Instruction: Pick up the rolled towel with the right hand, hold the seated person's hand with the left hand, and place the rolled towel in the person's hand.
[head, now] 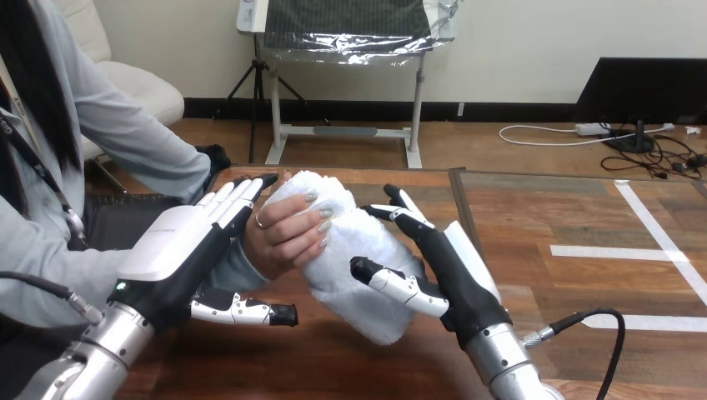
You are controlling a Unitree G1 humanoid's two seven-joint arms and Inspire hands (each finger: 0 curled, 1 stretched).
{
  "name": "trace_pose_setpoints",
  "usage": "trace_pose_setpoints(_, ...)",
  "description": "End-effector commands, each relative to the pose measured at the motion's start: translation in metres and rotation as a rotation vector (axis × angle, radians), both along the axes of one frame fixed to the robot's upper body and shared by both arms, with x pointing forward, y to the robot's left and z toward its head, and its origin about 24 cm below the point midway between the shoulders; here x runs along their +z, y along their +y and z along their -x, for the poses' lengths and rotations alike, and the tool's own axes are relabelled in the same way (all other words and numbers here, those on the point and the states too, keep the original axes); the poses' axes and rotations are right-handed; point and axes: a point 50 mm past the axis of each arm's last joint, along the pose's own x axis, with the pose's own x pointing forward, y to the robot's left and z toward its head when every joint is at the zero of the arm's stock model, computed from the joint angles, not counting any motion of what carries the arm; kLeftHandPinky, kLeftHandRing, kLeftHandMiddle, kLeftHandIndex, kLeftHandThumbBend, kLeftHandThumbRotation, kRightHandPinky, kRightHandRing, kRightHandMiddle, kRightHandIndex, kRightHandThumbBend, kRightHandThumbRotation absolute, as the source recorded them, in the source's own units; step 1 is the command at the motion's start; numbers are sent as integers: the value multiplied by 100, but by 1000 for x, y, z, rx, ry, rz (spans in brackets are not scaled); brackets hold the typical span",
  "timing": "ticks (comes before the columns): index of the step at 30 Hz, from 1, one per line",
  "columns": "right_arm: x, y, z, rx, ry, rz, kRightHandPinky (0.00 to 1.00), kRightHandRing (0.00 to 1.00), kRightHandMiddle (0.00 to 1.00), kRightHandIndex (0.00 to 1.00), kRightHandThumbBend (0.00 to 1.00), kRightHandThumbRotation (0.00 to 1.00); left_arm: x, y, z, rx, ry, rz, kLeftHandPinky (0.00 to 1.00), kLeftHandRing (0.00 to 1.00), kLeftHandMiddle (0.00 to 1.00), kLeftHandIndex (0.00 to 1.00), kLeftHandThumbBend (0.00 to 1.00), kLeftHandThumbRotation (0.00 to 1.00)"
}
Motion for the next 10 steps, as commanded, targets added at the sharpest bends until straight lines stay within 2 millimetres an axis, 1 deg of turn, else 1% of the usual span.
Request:
trace_pose_setpoints(1, 29, -6, -12, -28, -156, -7, 100, 100, 100, 100, 100, 81, 30, -7, -7, -11, -189, 77, 100, 100, 100, 100, 100, 60)
trace_pose_setpoints(10, 38, -11, -10, -41, -254, -7, 100, 100, 100, 100, 100, 85, 42, -12, 2, -48, -279, 109, 100, 100, 100, 100, 100, 63)
